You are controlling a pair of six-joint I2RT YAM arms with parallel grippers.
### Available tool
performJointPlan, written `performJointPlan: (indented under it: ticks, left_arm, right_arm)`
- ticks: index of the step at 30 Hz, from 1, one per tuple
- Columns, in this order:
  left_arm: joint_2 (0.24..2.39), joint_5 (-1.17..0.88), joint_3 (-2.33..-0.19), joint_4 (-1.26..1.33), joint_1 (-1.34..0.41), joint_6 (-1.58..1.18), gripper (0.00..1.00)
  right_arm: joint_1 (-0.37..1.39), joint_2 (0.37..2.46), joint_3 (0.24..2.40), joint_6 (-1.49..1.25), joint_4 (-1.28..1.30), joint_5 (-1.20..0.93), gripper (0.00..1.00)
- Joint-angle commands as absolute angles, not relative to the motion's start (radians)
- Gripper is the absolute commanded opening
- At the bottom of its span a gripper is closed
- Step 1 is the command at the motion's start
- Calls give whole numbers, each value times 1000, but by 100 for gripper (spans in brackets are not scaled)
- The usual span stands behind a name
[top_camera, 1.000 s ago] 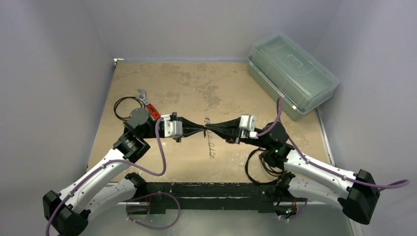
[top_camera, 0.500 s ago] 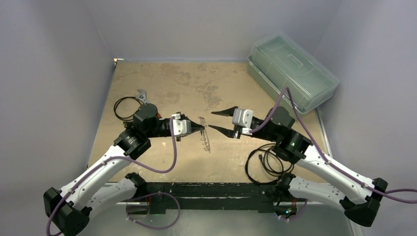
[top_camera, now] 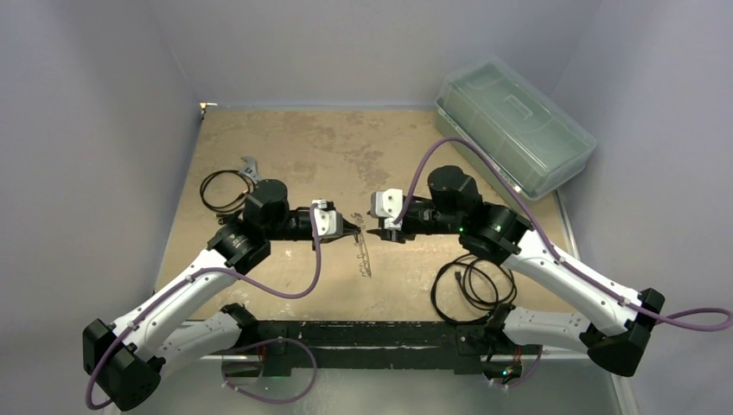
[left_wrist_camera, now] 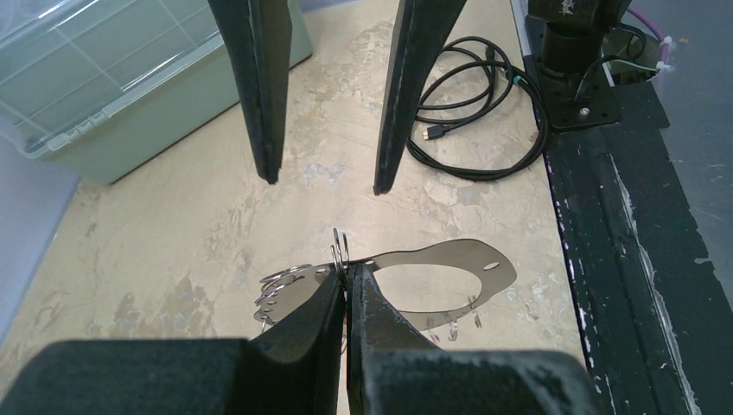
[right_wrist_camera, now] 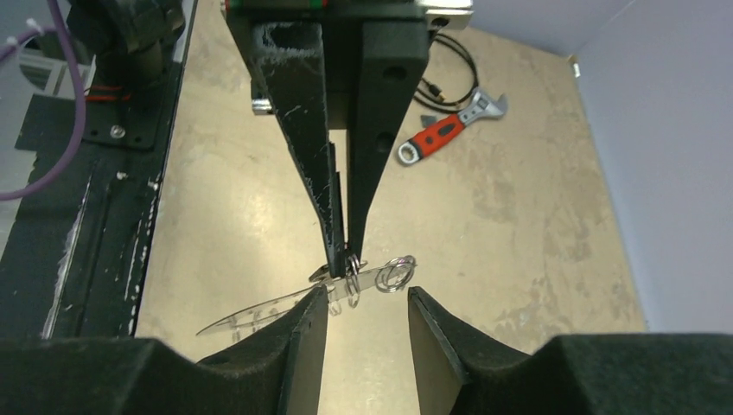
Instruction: Put the keys on the keyring
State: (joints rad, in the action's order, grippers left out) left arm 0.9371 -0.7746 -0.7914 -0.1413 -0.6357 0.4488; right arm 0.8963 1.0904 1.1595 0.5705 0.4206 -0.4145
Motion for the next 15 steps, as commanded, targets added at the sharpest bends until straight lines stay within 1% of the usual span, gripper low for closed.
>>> performJointPlan:
  ticks: [1, 8, 15]
  left_arm:
    - [931, -822, -823, -95, -631, 447, 0]
    - [929, -834, -811, -84, -632, 437, 0]
    - [923, -845, -805, -75, -632, 425, 0]
  right_arm:
    - [897, 1112, 1222, 603, 467, -463, 41]
    - [897, 1142, 1212, 608, 433, -487, 38]
    - [897, 1170, 1216, 611, 414, -505, 32]
